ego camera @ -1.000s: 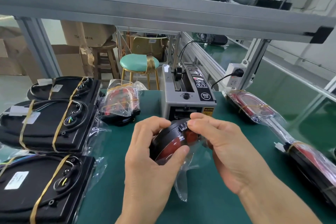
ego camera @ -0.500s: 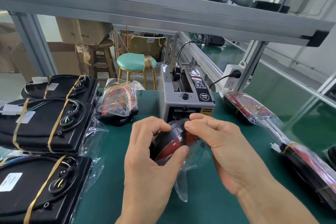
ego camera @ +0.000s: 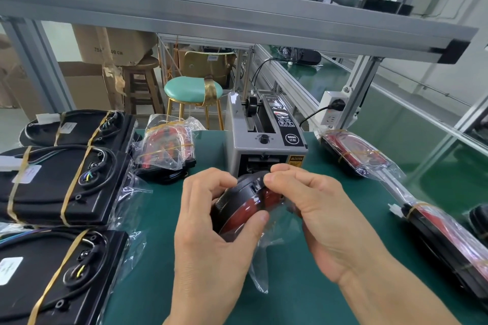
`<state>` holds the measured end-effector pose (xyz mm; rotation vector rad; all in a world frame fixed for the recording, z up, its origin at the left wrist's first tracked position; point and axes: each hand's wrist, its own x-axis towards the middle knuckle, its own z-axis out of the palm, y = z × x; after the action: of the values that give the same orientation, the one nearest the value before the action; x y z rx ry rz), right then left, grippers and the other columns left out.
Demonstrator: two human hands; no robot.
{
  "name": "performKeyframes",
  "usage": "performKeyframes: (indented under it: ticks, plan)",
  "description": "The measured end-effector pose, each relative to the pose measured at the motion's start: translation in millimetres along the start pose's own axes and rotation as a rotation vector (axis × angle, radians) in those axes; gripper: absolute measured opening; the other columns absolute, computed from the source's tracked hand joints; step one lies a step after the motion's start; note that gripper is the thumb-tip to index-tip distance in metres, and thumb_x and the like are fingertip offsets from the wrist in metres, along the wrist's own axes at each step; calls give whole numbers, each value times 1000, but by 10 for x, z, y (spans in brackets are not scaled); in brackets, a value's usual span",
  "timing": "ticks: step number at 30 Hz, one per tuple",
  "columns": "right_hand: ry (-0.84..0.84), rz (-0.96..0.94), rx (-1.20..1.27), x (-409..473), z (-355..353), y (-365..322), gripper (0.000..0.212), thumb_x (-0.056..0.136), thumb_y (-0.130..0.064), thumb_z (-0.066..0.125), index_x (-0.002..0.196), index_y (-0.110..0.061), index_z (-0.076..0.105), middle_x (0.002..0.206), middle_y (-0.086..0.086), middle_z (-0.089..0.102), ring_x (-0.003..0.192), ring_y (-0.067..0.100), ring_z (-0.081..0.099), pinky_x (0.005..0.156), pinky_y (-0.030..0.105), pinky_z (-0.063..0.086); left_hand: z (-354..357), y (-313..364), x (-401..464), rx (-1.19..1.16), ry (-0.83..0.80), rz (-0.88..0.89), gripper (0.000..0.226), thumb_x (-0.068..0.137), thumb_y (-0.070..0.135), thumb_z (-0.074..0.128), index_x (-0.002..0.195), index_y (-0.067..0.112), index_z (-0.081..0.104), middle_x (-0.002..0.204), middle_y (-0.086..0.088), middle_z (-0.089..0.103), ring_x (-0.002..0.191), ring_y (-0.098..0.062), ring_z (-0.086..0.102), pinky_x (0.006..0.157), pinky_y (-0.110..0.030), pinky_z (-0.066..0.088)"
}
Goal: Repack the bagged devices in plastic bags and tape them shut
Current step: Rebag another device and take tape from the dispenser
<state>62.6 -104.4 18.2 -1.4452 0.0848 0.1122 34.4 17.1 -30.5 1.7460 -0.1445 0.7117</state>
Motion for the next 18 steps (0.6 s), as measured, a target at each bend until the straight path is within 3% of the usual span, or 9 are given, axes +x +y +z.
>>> performKeyframes:
  ticks: [6,14,18]
  plan:
    - [5,-20,-21,3,4,-17,11,71,-15,74,62,-9,75,95,-9,66,71,0,62,58,12,48,-1,8,13,-1,-2,25,51,62,18,76,98,43,49,107,13,51,103,-15,56,79,-9,43]
    - [54,-117,-88,14,41,0,16,72,-8,74,56,-10,74,103,3,61,76,-7,60,57,6,44,9,8,27,37,-13,137,34,63,12,74,90,30,66,110,3,49,102,6,53,75,0,41]
    - [60,-153,-116,15,57,1,20,72,-7,73,52,-11,71,98,2,62,77,-9,58,58,3,42,11,-3,27,50,-4,143,35,63,12,74,92,29,65,110,3,49,101,6,53,76,1,40]
